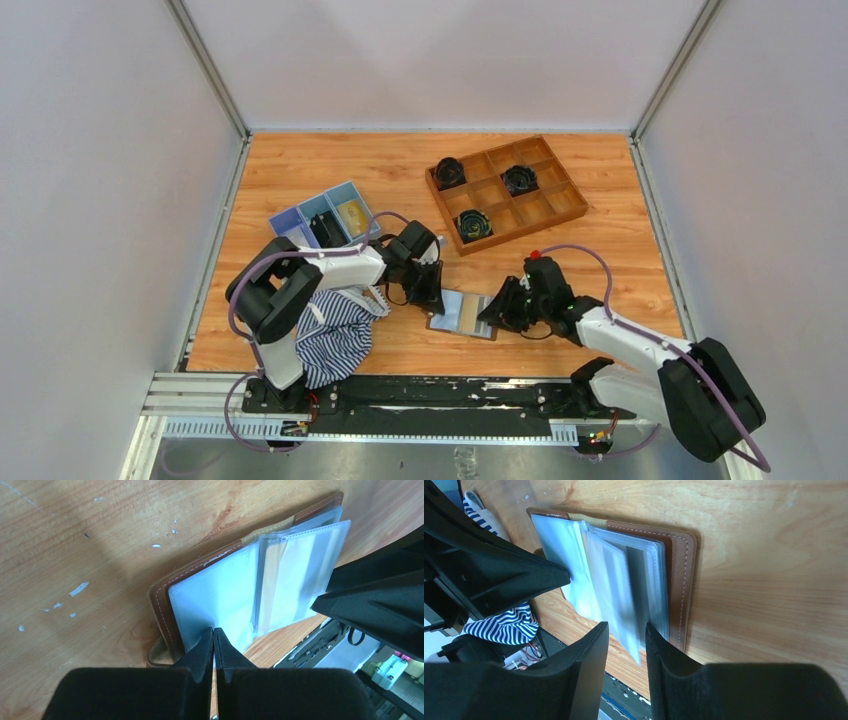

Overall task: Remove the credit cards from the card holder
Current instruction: Remove the credit card from the card holder.

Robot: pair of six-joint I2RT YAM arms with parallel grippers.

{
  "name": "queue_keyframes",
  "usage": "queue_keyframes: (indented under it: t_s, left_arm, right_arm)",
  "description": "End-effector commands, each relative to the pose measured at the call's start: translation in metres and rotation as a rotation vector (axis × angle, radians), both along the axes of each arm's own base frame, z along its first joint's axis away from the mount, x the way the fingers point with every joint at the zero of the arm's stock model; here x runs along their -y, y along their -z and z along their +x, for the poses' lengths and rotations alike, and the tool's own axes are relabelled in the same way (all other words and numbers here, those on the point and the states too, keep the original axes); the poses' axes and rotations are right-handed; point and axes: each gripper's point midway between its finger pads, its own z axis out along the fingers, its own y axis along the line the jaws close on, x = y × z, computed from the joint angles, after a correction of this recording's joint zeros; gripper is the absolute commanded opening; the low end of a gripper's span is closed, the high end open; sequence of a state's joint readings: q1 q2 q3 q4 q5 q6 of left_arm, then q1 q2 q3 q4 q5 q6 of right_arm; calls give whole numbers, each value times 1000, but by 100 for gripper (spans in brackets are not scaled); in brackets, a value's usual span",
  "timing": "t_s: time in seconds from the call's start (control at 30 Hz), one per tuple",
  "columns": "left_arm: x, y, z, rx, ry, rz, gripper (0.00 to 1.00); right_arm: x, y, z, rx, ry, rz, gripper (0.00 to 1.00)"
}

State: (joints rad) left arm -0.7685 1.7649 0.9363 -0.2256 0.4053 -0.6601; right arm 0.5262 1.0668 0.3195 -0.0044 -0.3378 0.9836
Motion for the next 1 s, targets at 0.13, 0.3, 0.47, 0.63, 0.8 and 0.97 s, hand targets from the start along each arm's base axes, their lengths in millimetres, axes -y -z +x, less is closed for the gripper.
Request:
queue_keyframes:
  t_s: [0.13,0.3,0.47,0.63,0.8,0.97]
  left_arm:
    - [-20,39,-16,-70,1,85,0]
    - [-19,40,-18,-75,5,76,0]
    - [-22,21,-10,-31,5,100,0]
    - [-33,-32,15,111,-13,171,3]
    - [-54,-68,35,194,-85,209,5]
    - [-62,-82,45,204,-158,179,9]
  right_arm:
    - [2,10,-3,-26,-22,-16,37]
    - [-13,-13,6,39,-57,70,36]
    - [-32,-42,20,98,-110,132,36]
    - [-50,-48,28,106,-158,141,36]
    - [-74,-43,32,83,-213,159,36]
    - [-98,-44,35,66,-258,204,38]
